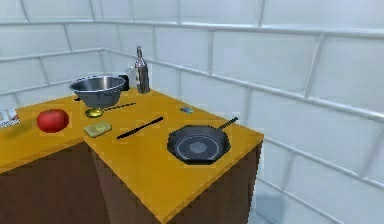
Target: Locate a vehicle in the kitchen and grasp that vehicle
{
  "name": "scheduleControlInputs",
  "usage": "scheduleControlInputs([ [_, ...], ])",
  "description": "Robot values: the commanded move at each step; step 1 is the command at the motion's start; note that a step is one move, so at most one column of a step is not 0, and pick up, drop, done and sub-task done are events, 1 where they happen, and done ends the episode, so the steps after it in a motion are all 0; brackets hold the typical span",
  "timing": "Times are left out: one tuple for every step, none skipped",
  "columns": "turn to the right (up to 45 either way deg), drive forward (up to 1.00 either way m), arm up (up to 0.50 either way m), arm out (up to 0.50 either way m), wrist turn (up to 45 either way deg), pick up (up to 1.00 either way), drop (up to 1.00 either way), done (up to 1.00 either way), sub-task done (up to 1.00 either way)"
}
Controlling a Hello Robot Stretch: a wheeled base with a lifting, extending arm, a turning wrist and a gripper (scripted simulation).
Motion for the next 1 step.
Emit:
scheduleControlInputs([
  [0.0,0.00,0.00,0.00,0.0,1.00,0.00,0.00,0.00],
])
